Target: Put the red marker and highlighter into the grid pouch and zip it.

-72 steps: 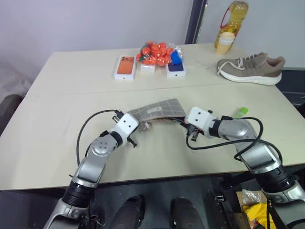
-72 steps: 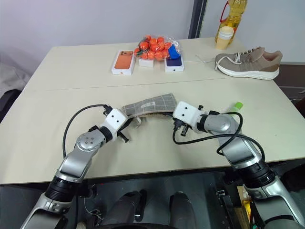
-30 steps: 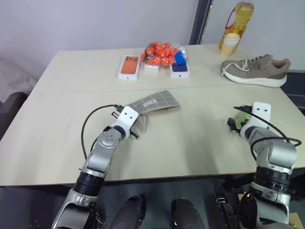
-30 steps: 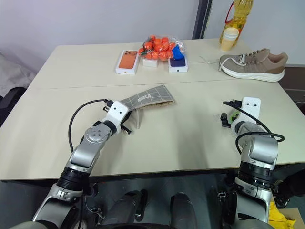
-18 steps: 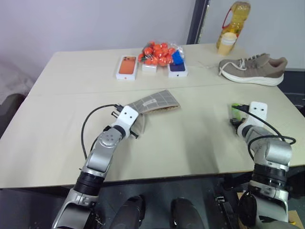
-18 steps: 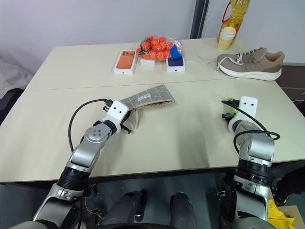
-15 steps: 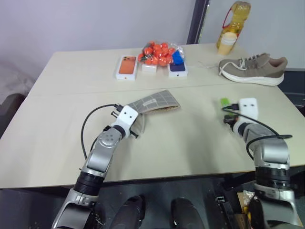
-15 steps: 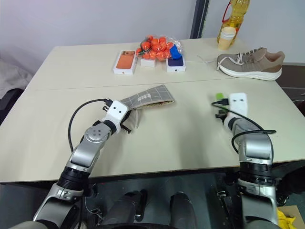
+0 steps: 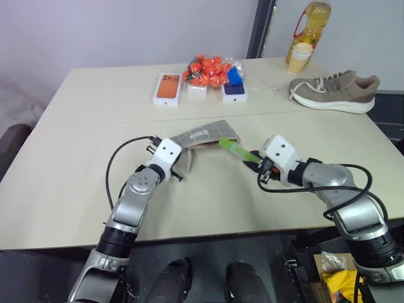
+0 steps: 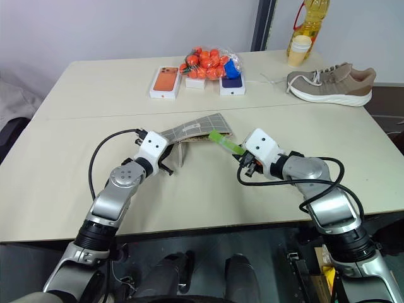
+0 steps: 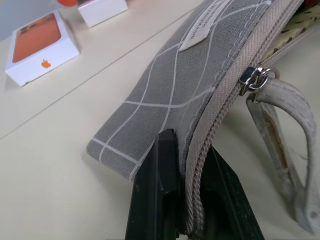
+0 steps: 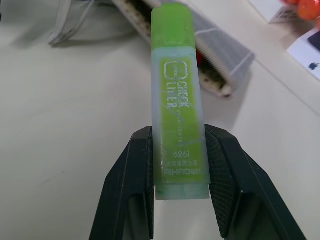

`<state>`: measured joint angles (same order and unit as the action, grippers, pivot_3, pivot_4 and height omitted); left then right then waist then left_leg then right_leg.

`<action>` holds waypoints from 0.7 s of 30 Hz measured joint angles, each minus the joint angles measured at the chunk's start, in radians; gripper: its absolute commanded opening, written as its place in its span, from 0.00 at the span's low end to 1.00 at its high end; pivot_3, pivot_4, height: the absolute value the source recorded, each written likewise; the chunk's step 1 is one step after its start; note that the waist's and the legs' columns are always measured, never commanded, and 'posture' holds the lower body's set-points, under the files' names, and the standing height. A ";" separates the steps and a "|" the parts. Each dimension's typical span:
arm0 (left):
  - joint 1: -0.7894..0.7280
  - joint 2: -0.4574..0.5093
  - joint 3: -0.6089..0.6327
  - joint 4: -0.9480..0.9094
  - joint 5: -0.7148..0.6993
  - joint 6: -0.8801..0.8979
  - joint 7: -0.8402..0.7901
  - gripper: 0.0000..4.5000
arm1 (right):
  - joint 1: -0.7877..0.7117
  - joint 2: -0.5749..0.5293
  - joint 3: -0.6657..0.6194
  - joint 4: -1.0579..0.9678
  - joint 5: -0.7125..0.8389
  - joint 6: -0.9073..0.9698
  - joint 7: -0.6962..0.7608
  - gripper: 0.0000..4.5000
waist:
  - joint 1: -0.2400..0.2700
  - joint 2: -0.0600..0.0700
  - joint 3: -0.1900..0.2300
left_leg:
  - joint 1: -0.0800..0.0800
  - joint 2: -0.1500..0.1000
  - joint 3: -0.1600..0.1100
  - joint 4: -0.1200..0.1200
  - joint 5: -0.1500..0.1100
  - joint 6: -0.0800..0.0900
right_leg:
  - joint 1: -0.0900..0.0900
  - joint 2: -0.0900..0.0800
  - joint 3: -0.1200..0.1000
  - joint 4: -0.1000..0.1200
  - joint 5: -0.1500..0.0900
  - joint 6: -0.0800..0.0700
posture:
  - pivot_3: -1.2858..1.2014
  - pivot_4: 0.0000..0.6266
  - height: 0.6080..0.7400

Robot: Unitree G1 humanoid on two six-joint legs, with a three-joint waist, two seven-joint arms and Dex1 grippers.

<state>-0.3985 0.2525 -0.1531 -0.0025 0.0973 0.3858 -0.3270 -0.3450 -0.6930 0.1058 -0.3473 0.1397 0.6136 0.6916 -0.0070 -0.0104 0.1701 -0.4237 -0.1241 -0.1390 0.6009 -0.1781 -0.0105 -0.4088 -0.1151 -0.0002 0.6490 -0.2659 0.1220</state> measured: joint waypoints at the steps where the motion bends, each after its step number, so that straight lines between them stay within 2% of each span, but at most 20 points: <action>1: 0.000 0.000 0.000 -0.002 0.000 -0.002 -0.002 0.00 | 0.000 0.000 0.000 0.002 0.000 0.004 0.000 0.20 | 0.000 0.000 0.000 | 0.000 0.000 0.000 0.000 0.000 0.000 | 0.000 0.000 0.000 0.000 0.000 0.000 | 0.52 0.24 1.00; 13: 0.011 0.016 -0.029 -0.029 0.002 -0.051 -0.061 0.00 | -0.031 -0.005 0.028 0.039 -0.035 0.037 -0.001 0.20 | -0.001 0.000 0.000 | 0.000 0.000 0.000 0.000 0.000 0.000 | 0.000 0.000 0.000 0.000 0.000 0.000 | 0.52 0.24 1.00; 21: 0.017 0.043 -0.069 -0.040 0.006 -0.114 -0.115 0.00 | -0.149 -0.055 0.197 0.002 -0.147 0.091 0.043 0.20 | -0.002 0.000 0.000 | 0.000 0.000 0.000 0.000 0.000 0.000 | -0.001 0.000 0.000 0.000 0.000 0.000 | 0.52 0.24 1.00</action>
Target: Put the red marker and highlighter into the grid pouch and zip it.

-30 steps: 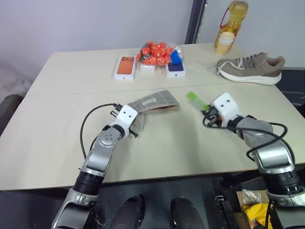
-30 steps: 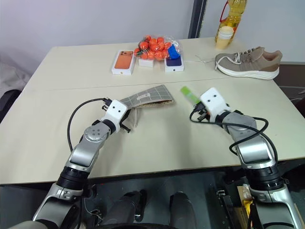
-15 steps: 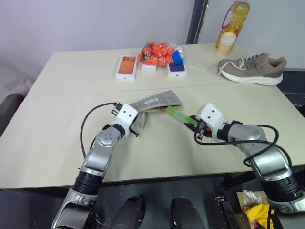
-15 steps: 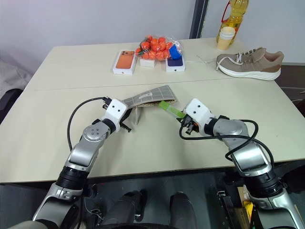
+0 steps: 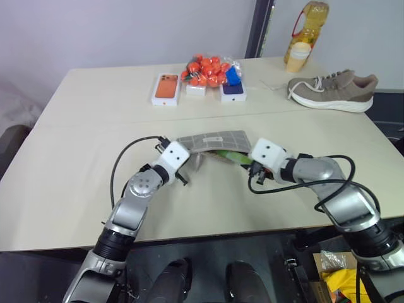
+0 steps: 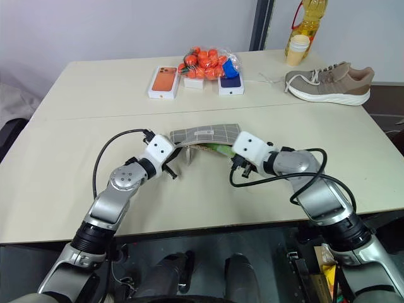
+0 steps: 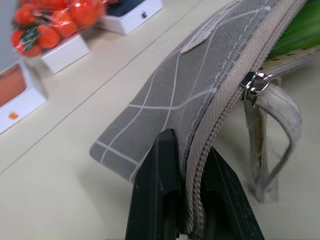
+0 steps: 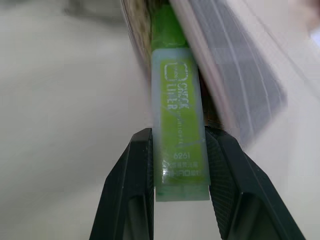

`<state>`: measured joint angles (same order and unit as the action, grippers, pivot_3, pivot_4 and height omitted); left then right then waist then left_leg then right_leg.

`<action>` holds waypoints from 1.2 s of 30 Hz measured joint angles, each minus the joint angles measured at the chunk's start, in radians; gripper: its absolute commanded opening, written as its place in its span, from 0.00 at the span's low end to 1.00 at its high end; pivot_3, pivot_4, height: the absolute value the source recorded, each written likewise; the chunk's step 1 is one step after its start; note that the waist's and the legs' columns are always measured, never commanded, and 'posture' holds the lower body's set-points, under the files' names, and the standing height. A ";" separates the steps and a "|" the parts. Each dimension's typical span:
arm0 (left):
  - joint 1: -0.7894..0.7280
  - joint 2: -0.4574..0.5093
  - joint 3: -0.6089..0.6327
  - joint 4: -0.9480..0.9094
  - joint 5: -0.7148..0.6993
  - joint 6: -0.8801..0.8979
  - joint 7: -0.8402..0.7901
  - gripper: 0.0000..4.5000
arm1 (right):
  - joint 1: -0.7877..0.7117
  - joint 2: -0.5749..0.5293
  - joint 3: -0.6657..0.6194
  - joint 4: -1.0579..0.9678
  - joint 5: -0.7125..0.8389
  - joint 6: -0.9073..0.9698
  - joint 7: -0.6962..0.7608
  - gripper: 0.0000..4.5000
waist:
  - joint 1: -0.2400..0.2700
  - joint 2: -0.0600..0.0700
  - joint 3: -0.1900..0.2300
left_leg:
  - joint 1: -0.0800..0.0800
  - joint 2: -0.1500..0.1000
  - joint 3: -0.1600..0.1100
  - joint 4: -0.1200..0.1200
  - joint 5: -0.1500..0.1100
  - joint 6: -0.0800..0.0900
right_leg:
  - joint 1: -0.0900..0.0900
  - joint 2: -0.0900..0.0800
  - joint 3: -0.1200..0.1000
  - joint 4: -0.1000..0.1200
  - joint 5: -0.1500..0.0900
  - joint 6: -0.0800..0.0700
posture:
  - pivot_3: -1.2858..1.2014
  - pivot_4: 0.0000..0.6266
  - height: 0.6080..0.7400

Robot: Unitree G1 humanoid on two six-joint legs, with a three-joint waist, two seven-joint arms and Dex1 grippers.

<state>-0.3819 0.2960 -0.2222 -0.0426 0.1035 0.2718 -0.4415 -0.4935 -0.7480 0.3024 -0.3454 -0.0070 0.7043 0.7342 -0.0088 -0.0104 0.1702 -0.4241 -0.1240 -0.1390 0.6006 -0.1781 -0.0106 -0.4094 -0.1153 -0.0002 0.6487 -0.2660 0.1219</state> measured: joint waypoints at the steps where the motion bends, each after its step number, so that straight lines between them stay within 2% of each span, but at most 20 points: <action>1: 0.004 0.002 -0.003 -0.002 0.003 -0.008 -0.009 0.00 | -0.019 0.005 0.023 -0.001 -0.019 0.008 0.000 0.20 | 0.000 0.000 0.000 | 0.000 0.000 0.000 0.000 0.000 0.000 | 0.000 0.000 0.000 0.000 0.000 0.000 | 0.52 0.24 1.00; 5: 0.015 0.015 -0.015 -0.008 0.011 -0.023 -0.024 0.00 | -0.059 0.032 0.067 -0.001 -0.059 0.026 -0.004 0.20 | 0.000 0.000 0.000 | 0.000 0.000 0.000 0.000 0.000 0.000 | 0.000 0.000 0.000 0.000 0.000 0.000 | 0.52 0.24 1.00; 12: 0.017 -0.007 -0.011 -0.041 -0.023 0.030 -0.042 0.00 | -0.063 0.053 0.056 -0.012 -0.043 0.045 0.010 0.97 | 0.002 0.000 0.000 | -0.001 0.000 0.000 0.000 0.000 0.000 | 0.000 -0.001 0.000 0.000 0.000 0.000 | 0.52 0.24 1.00; 19: -0.083 -0.027 0.040 -0.041 -0.117 0.263 -0.076 0.00 | -0.033 0.070 -0.226 -0.171 0.204 0.025 0.093 0.97 | 0.002 -0.001 0.000 | -0.001 0.000 -0.001 0.001 0.000 0.001 | 0.001 0.000 -0.001 0.000 0.000 0.000 | 0.52 0.24 1.00; 23: -0.173 -0.036 0.050 -0.035 -0.164 0.448 -0.088 0.00 | 0.017 0.071 -0.302 -0.224 0.325 0.098 0.108 0.97 | 0.002 -0.001 0.000 | -0.001 0.000 -0.002 0.004 -0.001 0.001 | 0.002 0.000 -0.002 0.000 0.000 0.001 | 0.52 0.24 1.00; 28: -0.286 -0.075 0.092 0.007 -0.234 0.662 -0.079 0.00 | 0.121 0.107 -0.266 -0.265 0.394 0.166 0.071 0.97 | -0.003 -0.001 0.000 | -0.002 0.000 -0.002 0.007 -0.002 0.003 | 0.002 0.000 -0.002 0.001 -0.001 0.001 | 0.52 0.24 1.00; 30: -0.309 -0.093 0.097 0.012 -0.256 0.717 -0.076 0.00 | 0.135 0.164 -0.226 -0.248 0.381 0.188 0.006 0.97 | -0.004 -0.001 0.000 | -0.002 0.000 -0.002 0.007 -0.002 0.003 | 0.002 0.000 -0.002 0.001 -0.001 0.001 | 0.52 0.24 1.00; 33: -0.334 -0.131 0.124 0.025 -0.293 0.784 -0.055 0.00 | 0.138 0.307 -0.174 -0.175 0.348 0.210 -0.128 0.97 | -0.003 -0.001 0.001 | -0.002 0.000 -0.002 0.007 -0.002 0.003 | 0.001 0.001 -0.002 0.002 0.000 0.001 | 0.52 0.24 1.00; 36: -0.338 -0.132 0.146 0.024 -0.323 0.819 -0.043 0.00 | 0.116 0.369 -0.159 -0.094 0.301 0.220 -0.241 0.97 | -0.002 -0.002 0.001 | -0.002 -0.001 -0.002 0.008 -0.002 0.002 | 0.002 0.001 -0.002 0.001 0.000 0.001 | 0.52 0.24 1.00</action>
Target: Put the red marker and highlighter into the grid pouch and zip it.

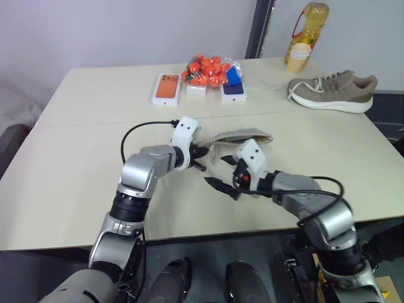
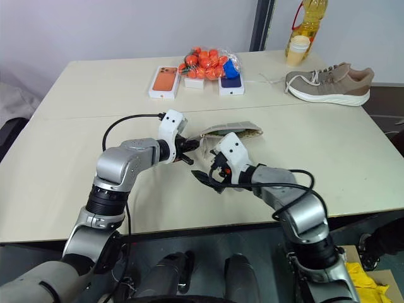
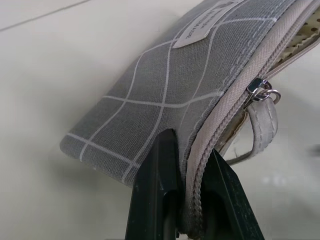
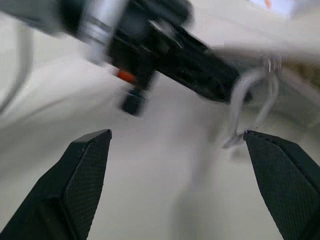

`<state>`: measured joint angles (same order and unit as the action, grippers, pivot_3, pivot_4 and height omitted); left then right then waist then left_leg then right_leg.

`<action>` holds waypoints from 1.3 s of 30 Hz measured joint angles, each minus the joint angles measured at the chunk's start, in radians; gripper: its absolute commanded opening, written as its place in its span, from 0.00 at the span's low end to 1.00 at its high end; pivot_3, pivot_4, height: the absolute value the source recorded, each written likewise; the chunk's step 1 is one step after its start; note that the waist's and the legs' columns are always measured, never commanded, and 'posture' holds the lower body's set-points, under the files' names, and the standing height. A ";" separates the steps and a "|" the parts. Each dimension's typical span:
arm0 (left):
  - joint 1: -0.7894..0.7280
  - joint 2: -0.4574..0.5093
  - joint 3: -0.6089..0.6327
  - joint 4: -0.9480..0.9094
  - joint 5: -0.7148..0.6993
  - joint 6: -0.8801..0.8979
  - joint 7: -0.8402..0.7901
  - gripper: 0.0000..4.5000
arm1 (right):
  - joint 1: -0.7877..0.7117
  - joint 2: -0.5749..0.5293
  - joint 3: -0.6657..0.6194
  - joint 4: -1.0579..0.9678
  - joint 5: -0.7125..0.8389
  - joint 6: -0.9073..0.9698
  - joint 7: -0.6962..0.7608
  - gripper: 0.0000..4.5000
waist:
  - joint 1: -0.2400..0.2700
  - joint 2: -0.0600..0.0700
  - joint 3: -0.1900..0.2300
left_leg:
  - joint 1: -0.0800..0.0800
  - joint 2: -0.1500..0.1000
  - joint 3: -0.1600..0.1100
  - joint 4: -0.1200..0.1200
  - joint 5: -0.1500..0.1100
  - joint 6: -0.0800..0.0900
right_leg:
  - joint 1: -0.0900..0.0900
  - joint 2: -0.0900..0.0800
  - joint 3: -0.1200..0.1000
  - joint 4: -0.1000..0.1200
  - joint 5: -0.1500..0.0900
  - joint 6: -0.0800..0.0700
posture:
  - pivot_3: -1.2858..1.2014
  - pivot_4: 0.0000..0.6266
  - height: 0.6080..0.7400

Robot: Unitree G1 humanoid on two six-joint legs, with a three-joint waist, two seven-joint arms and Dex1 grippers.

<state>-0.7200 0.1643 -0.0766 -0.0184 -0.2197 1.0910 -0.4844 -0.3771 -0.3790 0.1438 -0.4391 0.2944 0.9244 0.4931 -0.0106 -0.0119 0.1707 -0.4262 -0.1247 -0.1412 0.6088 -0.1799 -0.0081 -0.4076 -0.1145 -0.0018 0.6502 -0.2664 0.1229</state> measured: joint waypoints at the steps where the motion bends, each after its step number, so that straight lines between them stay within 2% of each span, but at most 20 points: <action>1: 0.000 -0.001 0.006 -0.001 -0.006 0.006 0.003 0.00 | -0.007 0.013 0.000 0.019 -0.010 -0.003 -0.018 0.97 | 0.000 0.000 0.000 | 0.000 0.000 0.000 0.000 0.000 0.000 | 0.000 0.000 0.000 0.000 0.000 0.000 | 0.52 0.24 1.00; 8: 0.002 -0.011 0.014 -0.031 -0.036 0.051 0.032 0.00 | -0.054 0.113 -0.004 0.169 -0.055 -0.073 -0.120 0.97 | -0.001 0.000 0.000 | 0.000 0.000 0.000 0.000 0.000 0.000 | 0.000 0.000 0.000 0.000 0.000 0.000 | 0.52 0.24 1.00; 9: 0.004 -0.013 0.014 -0.034 -0.041 0.056 0.035 0.00 | -0.059 0.127 -0.010 0.177 -0.053 -0.083 -0.124 0.92 | -0.001 0.000 0.000 | 0.000 0.000 0.000 0.000 0.000 0.000 | 0.000 0.000 0.000 0.000 0.000 0.000 | 0.52 0.24 1.00; 11: 0.006 -0.014 0.016 -0.044 -0.045 0.057 0.043 0.00 | -0.067 0.162 -0.024 0.199 -0.045 -0.097 -0.132 0.78 | -0.002 0.000 0.000 | 0.000 0.000 0.000 -0.001 0.000 0.000 | 0.000 0.001 0.000 0.000 0.000 0.000 | 0.52 0.24 1.00; 17: 0.009 -0.017 0.017 -0.054 -0.053 0.058 0.056 0.00 | -0.077 0.206 -0.052 0.246 -0.037 -0.129 -0.152 0.08 | 0.000 0.000 0.000 | 0.000 0.000 0.000 0.000 0.000 0.000 | 0.000 0.001 0.001 0.000 0.000 0.000 | 0.52 0.24 1.00; 18: 0.010 -0.017 0.017 -0.054 -0.054 0.058 0.056 0.00 | -0.081 0.205 -0.056 0.246 -0.037 -0.133 -0.152 0.01 | -0.001 0.000 0.000 | 0.000 0.000 0.000 0.000 0.000 0.000 | 0.000 0.001 0.001 0.000 0.000 0.000 | 0.52 0.24 1.00; 25: 0.027 0.016 -0.031 -0.053 -0.030 -0.034 0.057 0.00 | -0.081 0.162 -0.076 0.215 -0.034 -0.127 -0.145 0.01 | 0.000 0.000 0.000 | 0.000 0.000 0.001 -0.001 0.000 0.000 | -0.001 0.001 0.001 0.000 0.000 0.000 | 0.52 0.24 1.00; 31: 0.060 0.074 -0.118 -0.018 0.042 -0.235 0.052 0.00 | -0.052 -0.006 -0.121 0.088 0.028 -0.047 -0.059 0.01 | 0.001 0.000 0.000 | 0.000 0.000 0.001 -0.001 0.000 0.000 | 0.000 0.000 0.001 0.000 0.000 0.000 | 0.52 0.24 1.00; 39: 0.098 0.125 -0.134 0.052 0.103 -0.424 0.053 0.00 | -0.011 -0.223 -0.242 0.119 0.040 -0.007 -0.011 0.01 | 0.002 0.000 0.000 | 0.000 0.000 0.002 -0.001 -0.001 0.001 | 0.000 -0.002 0.001 -0.001 0.000 0.000 | 0.52 0.24 1.00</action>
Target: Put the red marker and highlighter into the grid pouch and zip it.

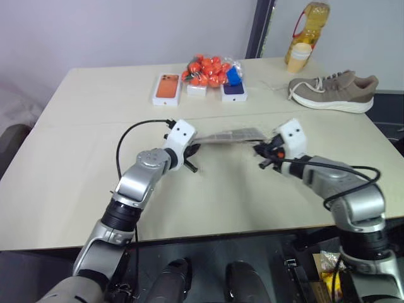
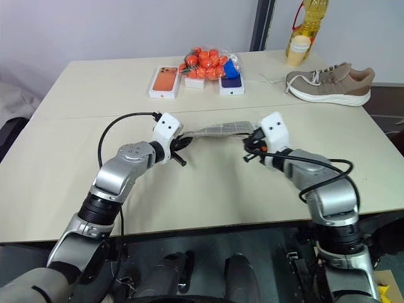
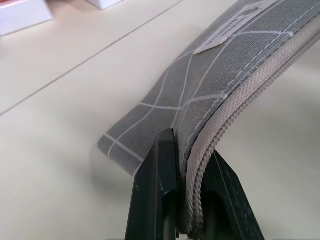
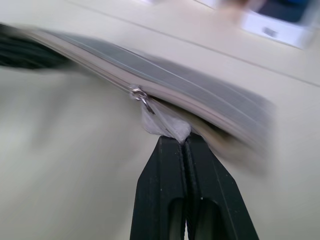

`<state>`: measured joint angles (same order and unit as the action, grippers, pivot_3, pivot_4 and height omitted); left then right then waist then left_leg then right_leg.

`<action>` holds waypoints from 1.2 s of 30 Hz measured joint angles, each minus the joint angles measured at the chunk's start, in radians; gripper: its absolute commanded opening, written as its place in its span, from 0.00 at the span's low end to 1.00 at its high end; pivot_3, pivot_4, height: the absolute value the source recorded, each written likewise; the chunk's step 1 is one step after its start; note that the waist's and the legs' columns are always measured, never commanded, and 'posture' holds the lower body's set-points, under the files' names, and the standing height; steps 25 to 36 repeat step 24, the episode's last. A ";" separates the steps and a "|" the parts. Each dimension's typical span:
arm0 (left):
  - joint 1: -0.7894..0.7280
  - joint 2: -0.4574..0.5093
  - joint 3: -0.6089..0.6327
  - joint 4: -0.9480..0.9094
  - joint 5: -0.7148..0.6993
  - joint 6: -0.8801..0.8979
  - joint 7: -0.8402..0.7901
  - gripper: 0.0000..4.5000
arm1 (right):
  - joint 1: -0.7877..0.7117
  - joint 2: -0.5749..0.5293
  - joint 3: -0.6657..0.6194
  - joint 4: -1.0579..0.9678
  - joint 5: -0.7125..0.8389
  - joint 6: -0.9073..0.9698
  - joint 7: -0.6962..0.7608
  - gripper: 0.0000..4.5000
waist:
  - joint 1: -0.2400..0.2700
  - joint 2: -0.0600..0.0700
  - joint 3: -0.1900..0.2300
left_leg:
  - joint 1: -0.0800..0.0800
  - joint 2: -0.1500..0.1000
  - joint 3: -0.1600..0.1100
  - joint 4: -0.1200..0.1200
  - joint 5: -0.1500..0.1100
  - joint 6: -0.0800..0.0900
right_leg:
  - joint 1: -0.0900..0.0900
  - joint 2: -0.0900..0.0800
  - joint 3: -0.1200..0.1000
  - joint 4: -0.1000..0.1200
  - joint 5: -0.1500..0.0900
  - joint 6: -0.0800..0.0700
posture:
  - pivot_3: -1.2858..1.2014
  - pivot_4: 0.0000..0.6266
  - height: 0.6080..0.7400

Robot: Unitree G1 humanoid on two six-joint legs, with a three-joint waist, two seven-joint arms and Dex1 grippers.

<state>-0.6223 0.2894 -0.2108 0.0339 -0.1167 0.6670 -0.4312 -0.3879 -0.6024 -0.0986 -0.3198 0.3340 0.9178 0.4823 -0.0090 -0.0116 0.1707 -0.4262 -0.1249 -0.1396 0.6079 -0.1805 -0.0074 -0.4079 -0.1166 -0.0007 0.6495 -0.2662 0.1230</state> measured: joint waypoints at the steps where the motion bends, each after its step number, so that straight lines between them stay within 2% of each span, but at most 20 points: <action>1: 0.006 0.003 0.003 0.006 0.000 -0.009 0.000 0.00 | 0.011 -0.019 -0.008 0.015 -0.005 -0.005 0.003 0.01 | -0.001 0.000 0.000 | 0.000 0.000 0.000 0.000 0.000 0.000 | 0.000 0.000 0.000 0.000 0.000 0.000 | 0.52 0.24 1.00; 2: 0.015 0.005 0.009 0.008 -0.001 -0.018 -0.001 0.00 | 0.021 -0.030 -0.012 0.025 -0.006 -0.011 0.007 0.01 | -0.002 0.000 0.000 | 0.000 0.000 0.000 0.000 0.000 0.000 | 0.000 0.000 0.000 0.000 0.000 0.000 | 0.52 0.24 1.00; 4: 0.035 -0.001 0.025 0.007 -0.022 -0.020 -0.009 0.17 | 0.035 -0.034 -0.010 0.030 -0.003 -0.026 0.028 0.00 | -0.004 0.000 0.000 | 0.000 0.000 0.000 0.000 0.000 0.000 | 0.000 0.000 0.000 0.000 0.000 0.000 | 0.52 0.24 1.00; 5: 0.048 -0.001 0.041 0.006 -0.034 -0.016 -0.013 0.24 | 0.045 -0.040 -0.008 0.029 0.000 -0.035 0.042 0.06 | -0.004 0.000 0.000 | 0.000 0.001 0.000 0.000 0.000 0.000 | 0.000 0.000 0.000 0.000 0.000 0.000 | 0.52 0.24 1.00; 7: 0.087 0.004 0.086 -0.006 -0.066 0.000 -0.021 0.46 | 0.076 -0.062 0.006 0.025 0.002 -0.065 0.083 0.21 | -0.004 0.000 0.000 | 0.000 0.000 0.000 0.000 0.000 0.001 | 0.000 0.000 0.000 0.000 0.000 0.000 | 0.52 0.24 1.00; 11: 0.162 0.021 0.157 -0.055 -0.101 0.026 -0.020 0.85 | 0.121 -0.063 0.015 0.008 0.018 -0.100 0.138 0.62 | -0.001 0.000 0.000 | 0.000 0.000 0.000 0.001 0.000 0.001 | 0.000 -0.001 0.000 0.000 0.000 0.000 | 0.52 0.24 1.00; 13: 0.206 0.030 0.200 -0.104 -0.132 0.035 -0.025 0.86 | 0.138 -0.063 0.014 -0.004 0.025 -0.139 0.156 0.83 | -0.001 0.000 0.000 | 0.000 0.000 0.000 0.001 0.000 0.001 | 0.000 -0.001 0.000 0.000 0.000 0.000 | 0.52 0.24 1.00; 18: 0.366 0.088 0.313 -0.208 -0.181 0.043 -0.040 0.86 | 0.255 -0.077 -0.007 0.004 0.037 -0.253 0.233 0.83 | 0.000 0.000 0.000 | 0.000 0.000 0.000 0.000 -0.001 0.001 | 0.000 -0.001 0.000 -0.001 0.000 0.000 | 0.52 0.24 1.00; 24: 0.469 0.133 0.442 -0.233 -0.213 -0.002 -0.035 0.86 | 0.254 -0.073 -0.080 0.079 0.071 -0.324 0.259 0.83 | 0.002 0.000 0.000 | 0.000 0.001 0.000 0.002 -0.001 0.001 | 0.002 -0.001 0.000 -0.002 -0.002 -0.003 | 0.52 0.24 1.00; 36: 0.469 0.133 0.442 -0.233 -0.213 -0.002 -0.035 0.86 | 0.254 -0.073 -0.080 0.079 0.071 -0.324 0.259 0.83 | 0.002 0.000 0.000 | 0.000 0.001 0.000 0.002 -0.001 0.001 | 0.002 -0.001 0.000 -0.002 -0.002 -0.003 | 0.52 0.24 1.00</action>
